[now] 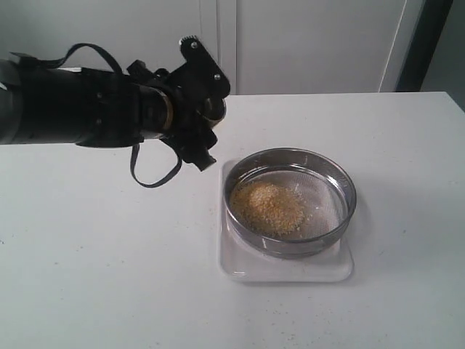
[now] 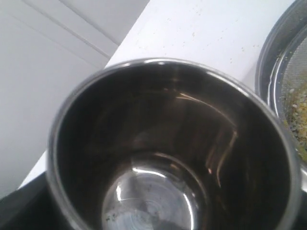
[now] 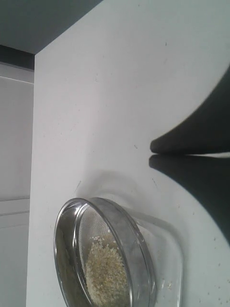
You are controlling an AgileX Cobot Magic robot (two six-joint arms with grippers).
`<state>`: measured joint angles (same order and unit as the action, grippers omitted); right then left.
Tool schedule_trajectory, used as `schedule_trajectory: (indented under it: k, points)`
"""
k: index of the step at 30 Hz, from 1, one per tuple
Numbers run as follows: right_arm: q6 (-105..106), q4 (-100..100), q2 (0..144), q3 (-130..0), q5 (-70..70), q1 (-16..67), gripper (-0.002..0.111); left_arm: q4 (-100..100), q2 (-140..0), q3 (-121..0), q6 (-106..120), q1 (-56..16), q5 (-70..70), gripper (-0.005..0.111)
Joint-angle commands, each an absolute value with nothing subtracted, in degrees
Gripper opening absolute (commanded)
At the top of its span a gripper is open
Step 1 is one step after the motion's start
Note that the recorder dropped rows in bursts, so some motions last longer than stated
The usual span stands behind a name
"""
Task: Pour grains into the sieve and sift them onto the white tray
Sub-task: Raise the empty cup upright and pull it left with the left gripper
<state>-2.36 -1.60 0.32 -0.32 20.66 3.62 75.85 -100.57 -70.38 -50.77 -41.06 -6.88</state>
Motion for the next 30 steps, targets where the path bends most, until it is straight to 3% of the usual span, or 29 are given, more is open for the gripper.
schedule_trajectory:
  k: [1,11,30]
  points:
    - [-2.23,-1.71,0.00,0.00,20.01,3.30,0.000,76.13,-98.11,-67.64,-55.95,-37.94,-3.53,0.000]
    - [-2.23,-1.71,0.00,0.00,20.01,3.30,0.000,76.11,-96.76,-63.82,-65.98,-29.74,1.96,0.000]
    - [-2.23,-1.71,0.00,0.00,20.01,3.30,0.000,72.83,-96.67,-63.73,-64.92,-28.63,0.78,0.000]
